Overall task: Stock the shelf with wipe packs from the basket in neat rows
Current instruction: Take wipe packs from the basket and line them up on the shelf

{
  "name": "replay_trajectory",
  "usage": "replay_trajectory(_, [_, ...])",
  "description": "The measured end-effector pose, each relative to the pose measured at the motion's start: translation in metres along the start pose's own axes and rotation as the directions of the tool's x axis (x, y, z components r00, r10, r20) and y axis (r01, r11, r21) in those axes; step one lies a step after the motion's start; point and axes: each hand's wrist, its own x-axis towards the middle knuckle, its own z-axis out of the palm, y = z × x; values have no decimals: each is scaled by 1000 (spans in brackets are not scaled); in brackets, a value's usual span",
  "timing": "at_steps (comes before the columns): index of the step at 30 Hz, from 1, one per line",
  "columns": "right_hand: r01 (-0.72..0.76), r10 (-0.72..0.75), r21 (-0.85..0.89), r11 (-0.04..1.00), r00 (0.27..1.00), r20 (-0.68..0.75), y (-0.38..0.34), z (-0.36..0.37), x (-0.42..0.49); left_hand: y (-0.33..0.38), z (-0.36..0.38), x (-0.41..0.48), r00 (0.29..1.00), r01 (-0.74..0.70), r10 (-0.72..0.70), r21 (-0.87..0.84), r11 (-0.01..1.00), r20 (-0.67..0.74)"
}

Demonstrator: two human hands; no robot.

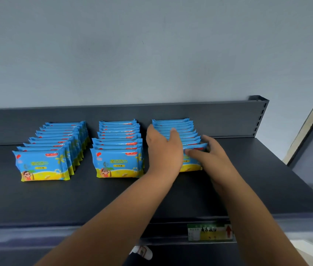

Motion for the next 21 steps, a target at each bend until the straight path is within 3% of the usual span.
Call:
replay_trajectory(2, [-39,30,114,993,996,83,3,-5,7,-11,6,2,982,160,-173,-161,974,-70])
replay_trajectory(4, [-87,67,155,984,990,127,3,-11,18,-23,7,6,951,280,-301,-214,936,-70])
replay_trajectory(10, [-199,149,184,963,956,255,-10,-17,37,-32,6,7,983,176,-185,-232,956,-17])
replay_trajectory(15, [-240,144,192,952,901,409,-15,-16,46,-28,10,23,961,267,-273,-448,853,53])
replay_trajectory(21, [-221,118,218,951,907,403,-13,-16,51,-34,10,42,963,270,-220,-529,805,156])
